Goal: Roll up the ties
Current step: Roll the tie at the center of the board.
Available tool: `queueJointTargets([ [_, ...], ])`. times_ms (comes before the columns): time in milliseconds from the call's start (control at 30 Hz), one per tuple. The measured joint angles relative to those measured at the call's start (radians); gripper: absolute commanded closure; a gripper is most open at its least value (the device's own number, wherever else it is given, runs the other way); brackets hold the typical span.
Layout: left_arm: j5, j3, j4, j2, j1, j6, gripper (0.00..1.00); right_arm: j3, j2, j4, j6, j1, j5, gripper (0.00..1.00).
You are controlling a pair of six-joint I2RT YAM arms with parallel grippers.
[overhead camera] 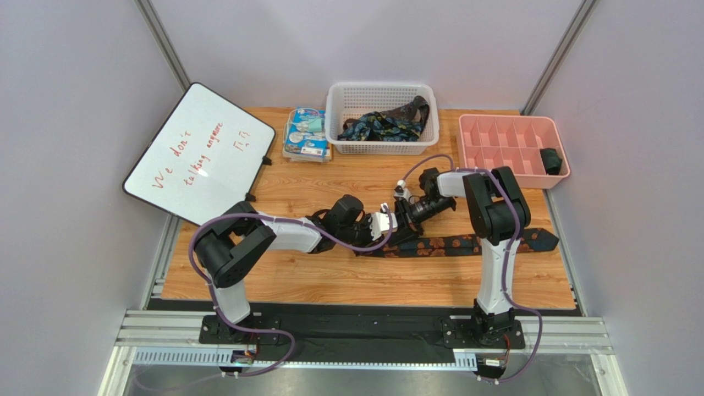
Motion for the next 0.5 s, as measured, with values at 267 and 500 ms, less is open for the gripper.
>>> queueJointTargets([
  [267,0.003,0.008,-0.021,-0.002,0.0,0.001,0.59,0.007,0.006,-0.006,-0.018,0.002,0.037,0.85],
  [500,0.031,-0.003,-0.027,-0.009,0.005,0.009,0.43,0.015,0.013,-0.01,-0.06,0.001,0.064,0.86],
])
